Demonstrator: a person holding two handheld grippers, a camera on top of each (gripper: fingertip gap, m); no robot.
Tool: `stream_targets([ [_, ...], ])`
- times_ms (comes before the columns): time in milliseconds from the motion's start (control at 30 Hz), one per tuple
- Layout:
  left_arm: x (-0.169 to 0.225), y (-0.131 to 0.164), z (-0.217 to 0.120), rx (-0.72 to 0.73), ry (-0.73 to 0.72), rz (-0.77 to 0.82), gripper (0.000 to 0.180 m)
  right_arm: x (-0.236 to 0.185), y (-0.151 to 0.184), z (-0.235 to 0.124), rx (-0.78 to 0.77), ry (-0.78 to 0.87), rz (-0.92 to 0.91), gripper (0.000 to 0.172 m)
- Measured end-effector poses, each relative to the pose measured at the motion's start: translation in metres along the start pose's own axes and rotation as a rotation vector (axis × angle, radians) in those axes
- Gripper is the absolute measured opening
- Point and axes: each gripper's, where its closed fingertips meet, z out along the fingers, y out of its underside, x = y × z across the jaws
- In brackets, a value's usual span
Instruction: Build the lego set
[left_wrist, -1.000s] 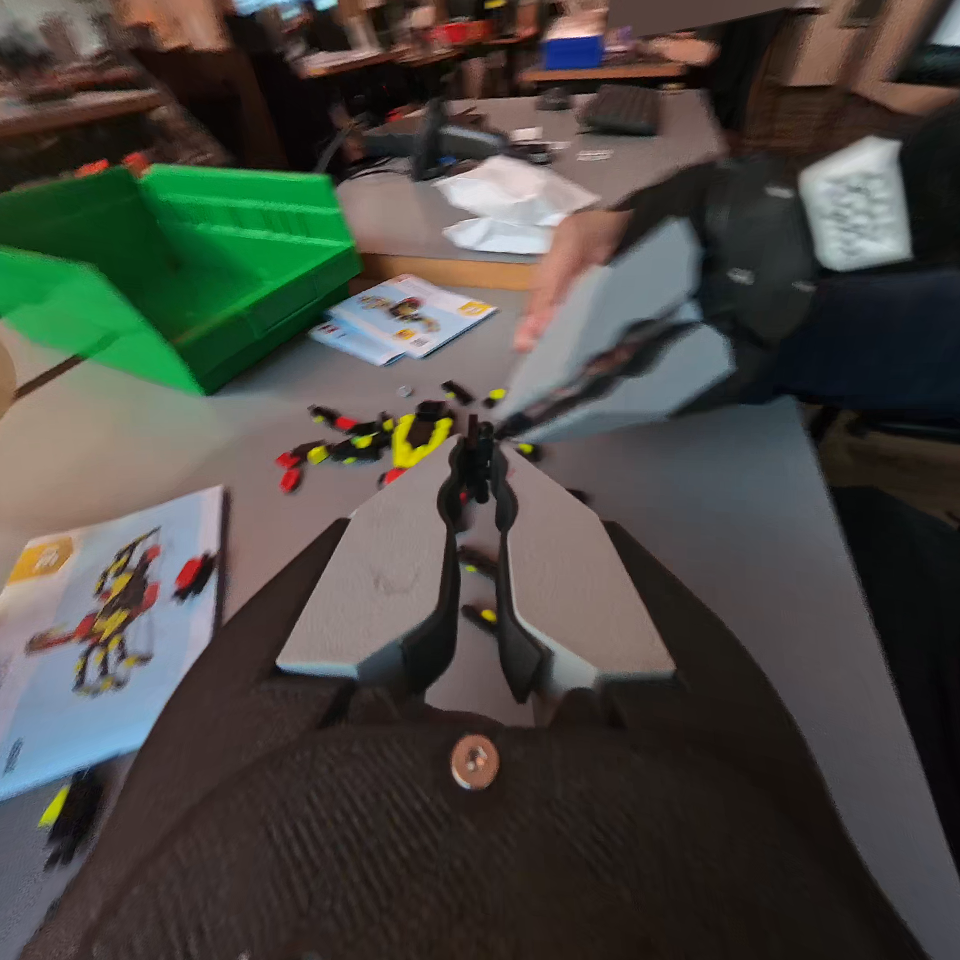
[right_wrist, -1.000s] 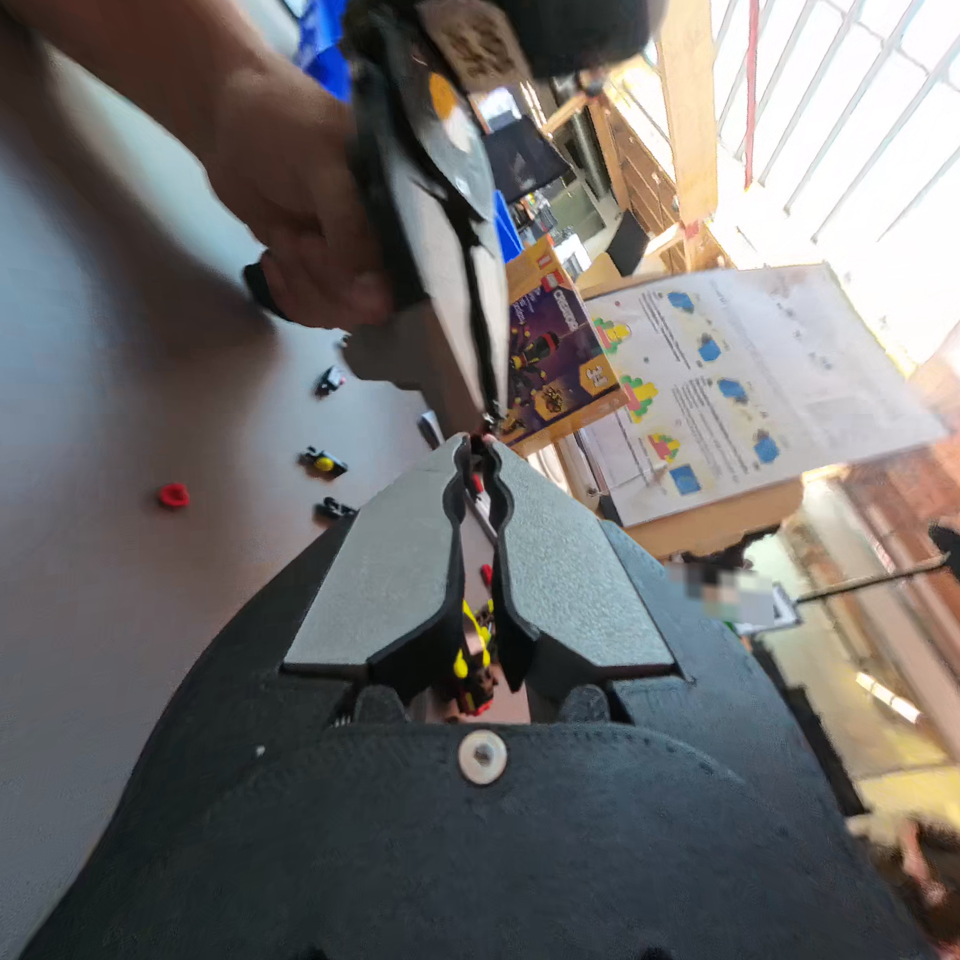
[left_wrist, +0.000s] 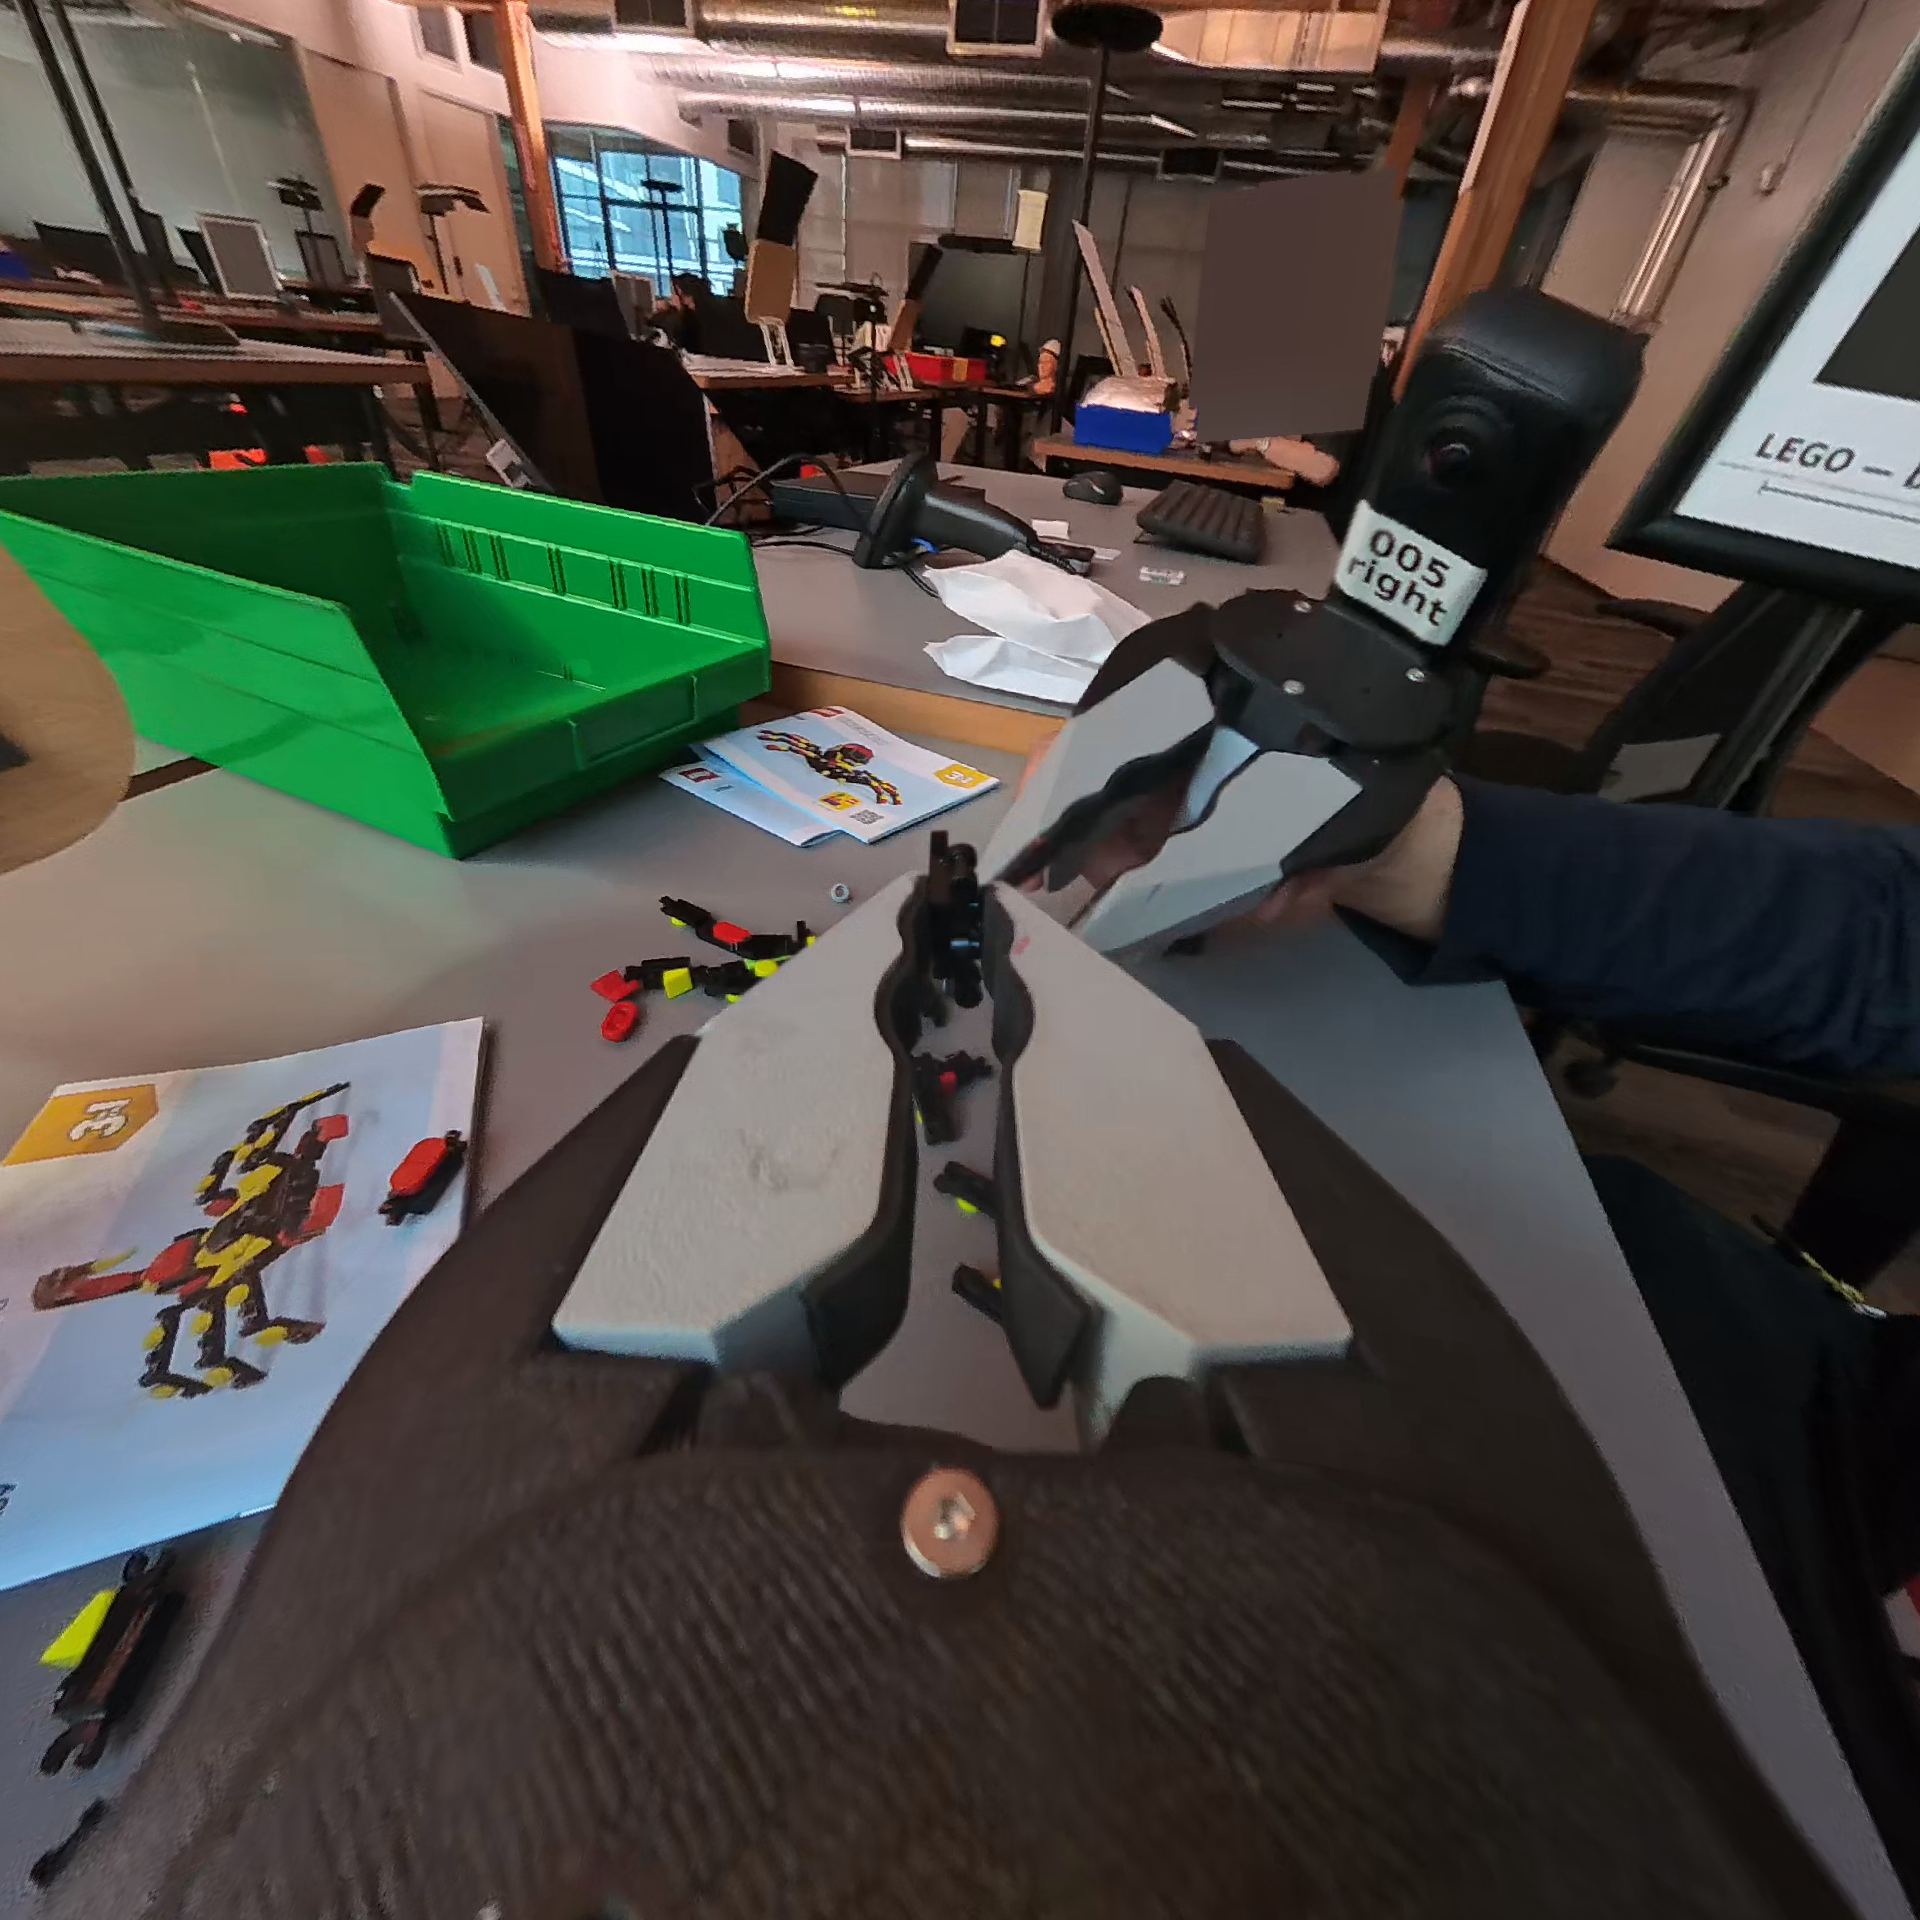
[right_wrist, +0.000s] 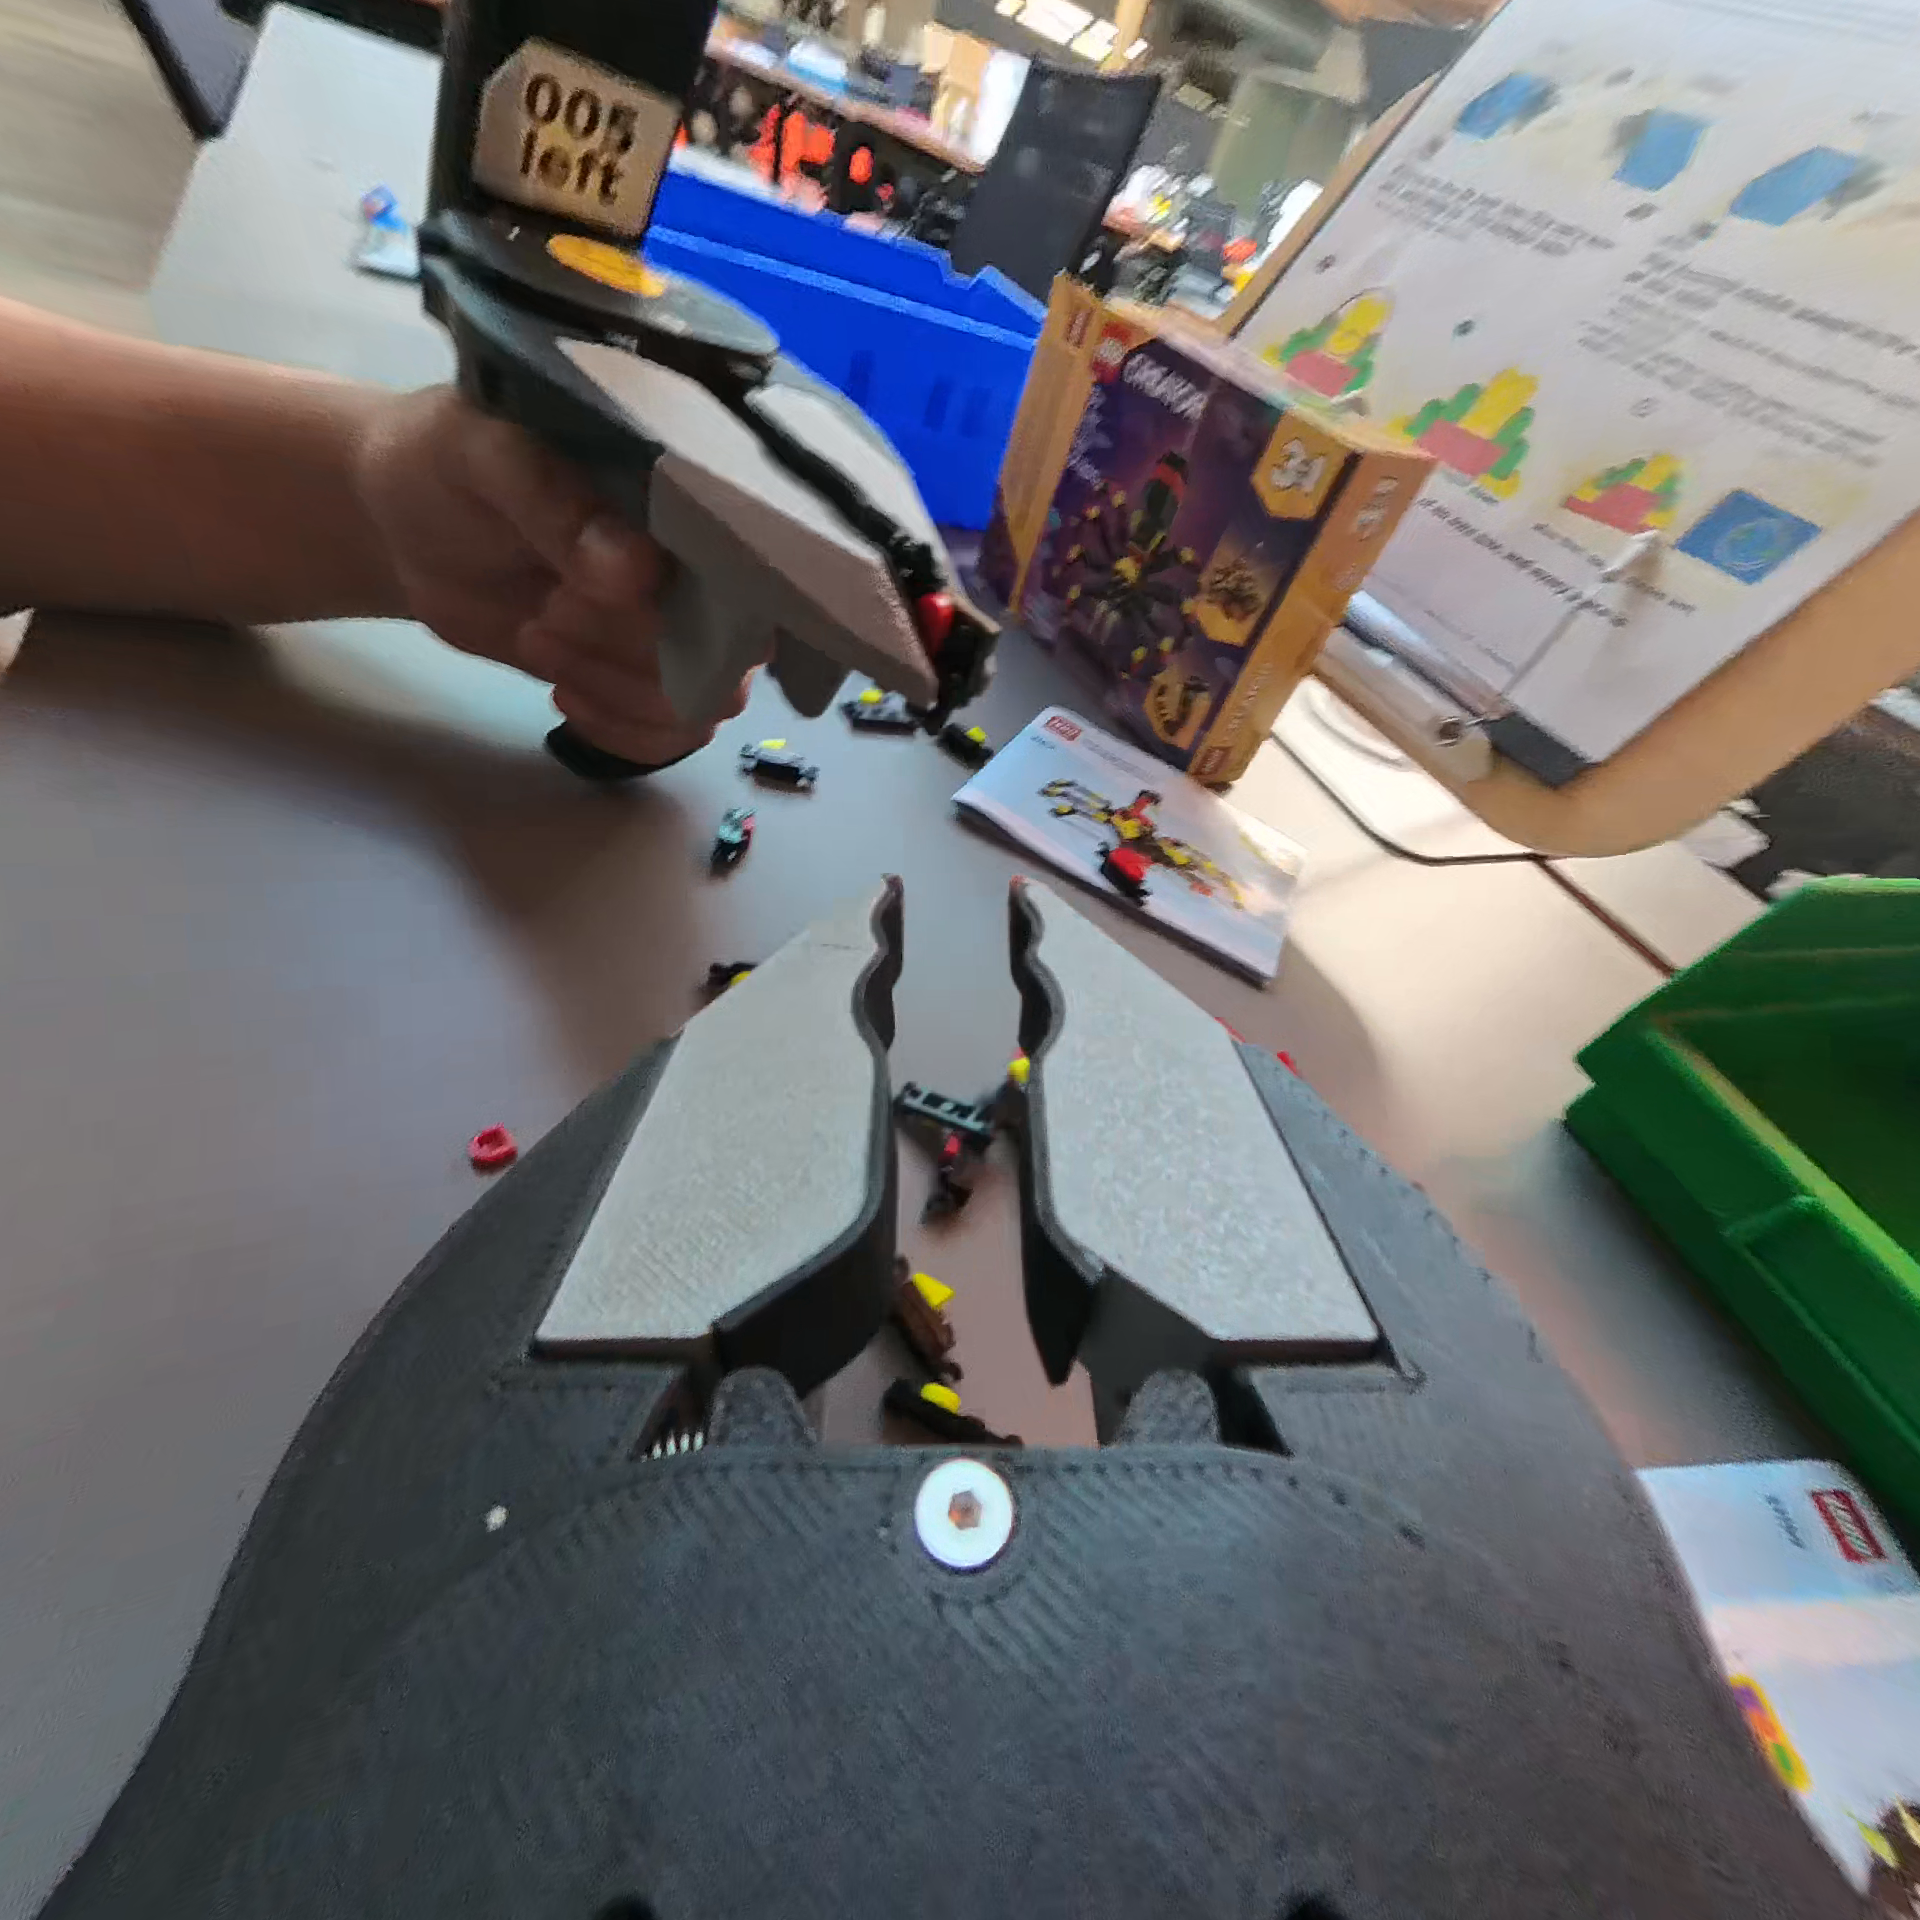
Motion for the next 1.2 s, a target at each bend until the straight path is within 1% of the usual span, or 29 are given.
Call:
stream_targets([
  [67, -0.003, -0.004, -0.002, 0.026, 0.001, -0.030, 0.006, 0.011, -0.010, -0.006, 0.067, 0.050, 0.049, 0.021],
  [100, -0.004, -0.007, -0.004, 0.045, 0.001, -0.041, 0.006, 0.015, -0.013, -0.009, 0.097, 0.037, 0.109, 0.021],
  [167, -0.003, -0.010, -0.005, 0.067, 0.007, -0.052, 0.006, 0.014, -0.018, -0.014, 0.141, -0.044, 0.242, 0.021],
  [233, 0.001, -0.012, -0.004, 0.074, 0.027, -0.039, 0.006, 0.004, -0.023, -0.015, 0.174, -0.164, 0.357, 0.020],
  [300, 0.010, -0.013, -0.002, 0.087, 0.051, 0.002, 0.006, -0.007, -0.030, -0.016, 0.198, -0.261, 0.426, 0.026],
  [333, 0.014, -0.013, -0.001, 0.092, 0.064, 0.026, 0.006, -0.011, -0.033, -0.016, 0.206, -0.285, 0.440, 0.027],
  [400, 0.026, -0.016, 0.000, 0.122, 0.100, 0.066, 0.006, -0.014, -0.035, -0.016, 0.213, -0.304, 0.432, 0.025],
  [467, 0.034, -0.021, 0.001, 0.166, 0.131, 0.070, 0.006, -0.016, -0.036, -0.016, 0.216, -0.297, 0.390, 0.025],
  [567, 0.037, -0.013, 0.007, 0.134, 0.148, 0.050, 0.006, -0.020, -0.039, -0.015, 0.225, -0.261, 0.307, 0.026],
  [700, 0.045, -0.012, 0.010, 0.130, 0.169, 0.057, 0.006, -0.026, -0.033, -0.009, 0.178, -0.240, 0.218, 0.002],
  [833, 0.044, -0.011, 0.009, 0.119, 0.154, 0.086, 0.006, -0.023, -0.033, -0.010, 0.181, -0.225, 0.181, 0.001],
  [967, 0.039, -0.006, 0.008, 0.078, 0.125, 0.110, 0.019, -0.009, -0.030, -0.014, 0.178, -0.198, 0.235, 0.001],
  [1033, 0.034, -0.005, 0.008, 0.058, 0.098, 0.107, 0.026, -0.006, -0.028, -0.016, 0.174, -0.187, 0.220, 0.001],
  [1067, 0.031, -0.006, 0.007, 0.055, 0.083, 0.105, 0.030, -0.006, -0.026, -0.016, 0.160, -0.181, 0.204, 0.001],
  [1133, 0.027, -0.007, 0.006, 0.055, 0.058, 0.102, 0.032, -0.012, -0.019, -0.013, 0.112, -0.201, 0.176, 0.000],
  [1200, 0.025, -0.005, 0.005, 0.039, 0.051, 0.107, 0.029, -0.018, -0.011, -0.008, 0.059, -0.212, 0.139, 0.000],
])
